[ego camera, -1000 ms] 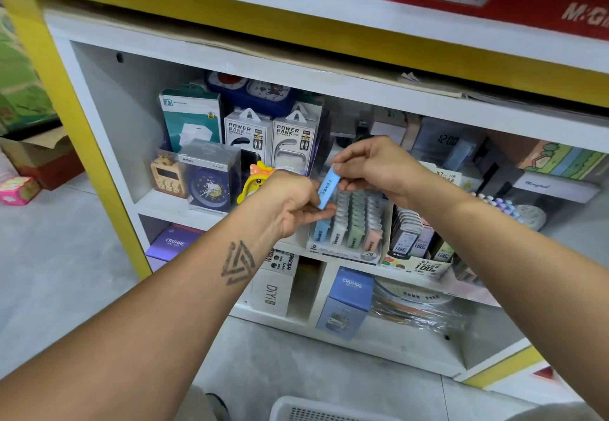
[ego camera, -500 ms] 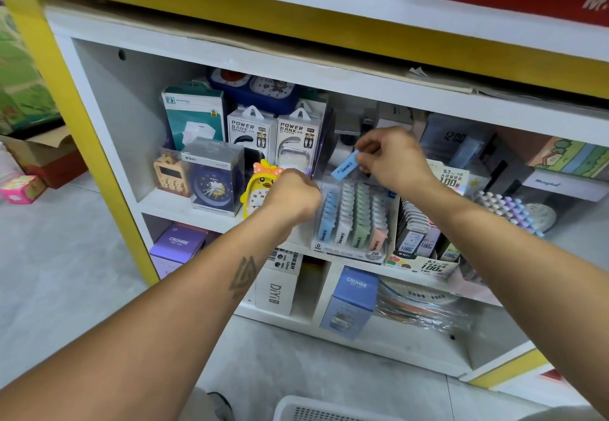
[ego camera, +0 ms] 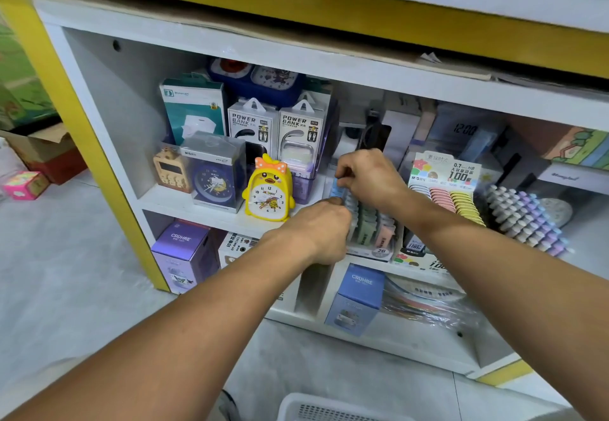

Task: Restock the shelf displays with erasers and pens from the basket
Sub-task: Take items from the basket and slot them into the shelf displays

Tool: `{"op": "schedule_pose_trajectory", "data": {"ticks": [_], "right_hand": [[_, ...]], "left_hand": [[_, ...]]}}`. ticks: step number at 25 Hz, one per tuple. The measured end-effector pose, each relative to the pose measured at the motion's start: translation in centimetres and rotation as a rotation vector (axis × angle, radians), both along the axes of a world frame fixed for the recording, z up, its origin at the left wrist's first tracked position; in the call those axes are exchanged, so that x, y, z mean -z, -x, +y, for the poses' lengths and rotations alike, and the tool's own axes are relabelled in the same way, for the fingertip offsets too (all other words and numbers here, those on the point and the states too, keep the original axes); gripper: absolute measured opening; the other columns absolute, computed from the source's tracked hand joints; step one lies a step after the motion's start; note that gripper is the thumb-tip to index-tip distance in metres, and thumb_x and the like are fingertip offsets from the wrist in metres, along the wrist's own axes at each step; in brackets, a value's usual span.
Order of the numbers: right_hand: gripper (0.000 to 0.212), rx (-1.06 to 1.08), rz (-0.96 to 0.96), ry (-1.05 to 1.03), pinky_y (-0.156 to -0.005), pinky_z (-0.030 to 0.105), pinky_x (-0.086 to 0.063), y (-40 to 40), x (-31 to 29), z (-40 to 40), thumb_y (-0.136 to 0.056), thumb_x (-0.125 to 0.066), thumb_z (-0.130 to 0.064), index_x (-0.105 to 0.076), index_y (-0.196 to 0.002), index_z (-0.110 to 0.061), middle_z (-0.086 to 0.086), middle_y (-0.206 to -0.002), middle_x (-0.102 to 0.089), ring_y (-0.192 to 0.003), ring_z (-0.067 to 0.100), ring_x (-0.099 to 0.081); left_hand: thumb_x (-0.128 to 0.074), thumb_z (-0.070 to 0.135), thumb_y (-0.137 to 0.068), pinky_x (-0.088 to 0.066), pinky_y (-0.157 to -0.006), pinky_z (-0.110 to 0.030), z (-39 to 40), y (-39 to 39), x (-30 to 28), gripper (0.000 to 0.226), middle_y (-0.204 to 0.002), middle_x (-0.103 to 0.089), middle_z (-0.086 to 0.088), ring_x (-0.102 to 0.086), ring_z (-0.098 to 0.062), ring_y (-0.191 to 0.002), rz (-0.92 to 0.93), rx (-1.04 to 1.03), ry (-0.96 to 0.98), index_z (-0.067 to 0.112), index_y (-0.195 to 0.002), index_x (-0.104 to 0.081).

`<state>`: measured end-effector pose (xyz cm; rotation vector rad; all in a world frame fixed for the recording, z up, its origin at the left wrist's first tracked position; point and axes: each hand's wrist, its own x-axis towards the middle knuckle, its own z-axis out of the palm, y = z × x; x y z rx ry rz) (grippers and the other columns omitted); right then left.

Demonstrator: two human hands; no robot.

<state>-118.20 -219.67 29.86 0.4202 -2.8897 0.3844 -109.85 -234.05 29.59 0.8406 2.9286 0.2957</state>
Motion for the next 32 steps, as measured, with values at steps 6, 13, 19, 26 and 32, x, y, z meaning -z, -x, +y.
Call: {"op": "schedule_pose_trajectory", "data": {"ticks": [6, 13, 19, 26, 32], "right_hand": [[0.007, 0.021, 0.007, -0.008, -0.078, 0.037, -0.055, 0.1, 0.0, -0.3, -0.086, -0.072, -0.008, -0.074, -0.091, -0.013, 0.006, -0.095, -0.073, -0.088, 0.027, -0.067], [0.010, 0.061, -0.008, 0.005, -0.078, 0.035, -0.054, -0.1, 0.5, -0.5, -0.085, -0.071, -0.010, -0.075, -0.090, -0.017, 0.002, -0.096, -0.074, -0.091, 0.025, -0.067], [0.030, 0.042, -0.126, -0.148, -0.093, 0.035, -0.054, 0.1, -0.2, 0.0, -0.089, -0.063, -0.004, -0.076, -0.109, -0.023, -0.001, -0.117, -0.070, -0.108, 0.021, -0.065], [0.032, 0.064, -0.013, 0.092, -0.104, 0.033, -0.047, -4.3, -1.6, 2.7, -0.095, -0.054, -0.004, -0.071, -0.120, -0.015, 0.004, -0.125, -0.067, -0.117, 0.023, -0.061], [0.039, 0.200, 0.146, 0.044, -0.115, 0.032, -0.031, -10.5, -2.1, 8.2, -0.104, -0.045, -0.023, -0.054, -0.141, -0.016, 0.005, -0.147, -0.052, -0.138, 0.024, -0.044]], "left_hand": [[-0.053, 0.003, -0.083, -0.040, -0.069, -0.033, 0.0, -0.1, -0.3, 0.029, -0.120, -0.052, -0.016, -0.055, -0.031, -0.096, -0.028, -0.013, 0.003, 0.003, -0.111, -0.057], [-0.052, 0.002, -0.083, -0.037, -0.066, -0.032, 0.2, -0.3, -0.7, 0.024, -0.117, -0.053, -0.016, -0.047, -0.026, -0.085, -0.039, -0.013, 0.015, 0.005, -0.107, -0.055], [-0.051, 0.001, -0.083, -0.039, -0.064, -0.032, 0.0, -0.2, -0.8, 0.031, -0.111, -0.056, -0.015, -0.050, -0.028, -0.084, -0.043, -0.036, 0.018, 0.003, -0.113, -0.054], [-0.050, 0.008, -0.086, -0.047, -0.084, -0.041, 0.9, 0.4, -0.2, 0.033, -0.123, -0.049, -0.013, -0.051, -0.034, -0.116, 0.027, -0.062, -0.082, 0.007, -0.119, -0.051], [-0.031, 0.041, -0.100, -0.006, -0.122, -0.042, 4.1, 1.6, 2.5, 0.064, -0.165, -0.003, -0.005, -0.001, -0.023, -0.151, 0.014, 0.042, -0.026, 0.016, -0.156, -0.011]]}}
